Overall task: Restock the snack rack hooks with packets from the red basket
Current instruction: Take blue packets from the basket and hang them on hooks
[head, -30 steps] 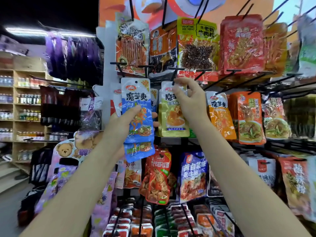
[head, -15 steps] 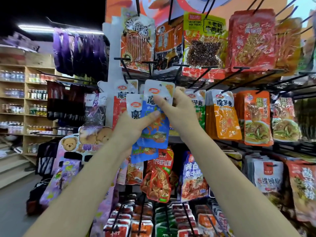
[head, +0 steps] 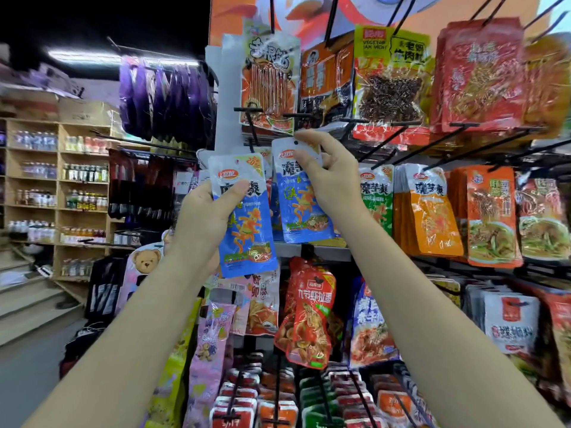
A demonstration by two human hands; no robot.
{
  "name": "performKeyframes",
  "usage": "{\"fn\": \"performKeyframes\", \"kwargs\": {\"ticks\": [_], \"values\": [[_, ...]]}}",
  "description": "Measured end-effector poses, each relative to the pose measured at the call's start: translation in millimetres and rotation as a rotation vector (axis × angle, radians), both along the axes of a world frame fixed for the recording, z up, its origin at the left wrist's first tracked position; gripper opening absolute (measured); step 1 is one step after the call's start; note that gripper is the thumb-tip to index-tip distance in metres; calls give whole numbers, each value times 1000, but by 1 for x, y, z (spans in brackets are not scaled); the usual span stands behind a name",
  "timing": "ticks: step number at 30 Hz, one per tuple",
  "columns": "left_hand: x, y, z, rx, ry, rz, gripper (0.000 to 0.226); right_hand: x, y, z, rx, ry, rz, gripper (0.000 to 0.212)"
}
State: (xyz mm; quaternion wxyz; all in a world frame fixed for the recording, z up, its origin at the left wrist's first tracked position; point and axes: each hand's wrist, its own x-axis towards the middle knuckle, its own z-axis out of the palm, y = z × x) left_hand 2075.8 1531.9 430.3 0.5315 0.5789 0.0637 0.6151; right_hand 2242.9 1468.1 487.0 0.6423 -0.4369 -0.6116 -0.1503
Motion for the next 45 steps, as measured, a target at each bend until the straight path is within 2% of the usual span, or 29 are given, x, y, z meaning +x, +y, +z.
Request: {"fn": "performKeyframes", "kwargs": {"ticks": [4, 7, 9, 10, 12, 14, 16, 19, 23, 26, 28, 31, 37, 40, 45], "values": [[-2, 6, -1, -7, 6, -5, 9, 2, 9, 2, -29, 7, -91, 30], [-1, 10, -2, -2, 4, -8, 17, 8, 17, -4, -159, 3, -219, 31], [-1, 13, -3, -23, -11, -10, 22, 11, 16, -11, -107, -93, -422, 26], [-1, 14, -3, -40, -20, -13, 23, 8, 13, -14, -29, -102, -457, 22], [-1, 15, -1, -58, -18, -24, 21, -2, 5, -18, 44, -41, -300, 18], [1, 13, 2, -45, 12, -46, 13, -19, 0, -17, -107, 48, -4, 19], [3, 10, 4, -3, 43, -67, 10, -32, 4, -18, -217, 35, 94, 19], [-1, 10, 4, 51, 74, -87, 13, -34, 12, -13, -138, 109, 112, 15], [-9, 18, -6, 79, 220, -83, 7, -25, 14, -8, 7, 189, 80, 12], [-1, 19, -5, 86, 238, -12, 7, -24, 10, -13, 141, 127, 83, 24], [7, 17, 0, 69, 227, -27, 8, -19, 8, -10, 184, 73, 53, 22], [19, 13, 6, 54, 223, -50, 11, -10, 10, 0, 165, 83, 28, 14], [29, 14, 9, 39, 227, -69, 13, -2, 13, 8, 113, 80, -8, 14], [30, 12, 9, 36, 227, -78, 13, -3, 14, 11, 117, 100, 32, 8], [28, 14, 4, 41, 221, -81, 11, -1, 14, 11, 82, 106, 81, 10]]}}
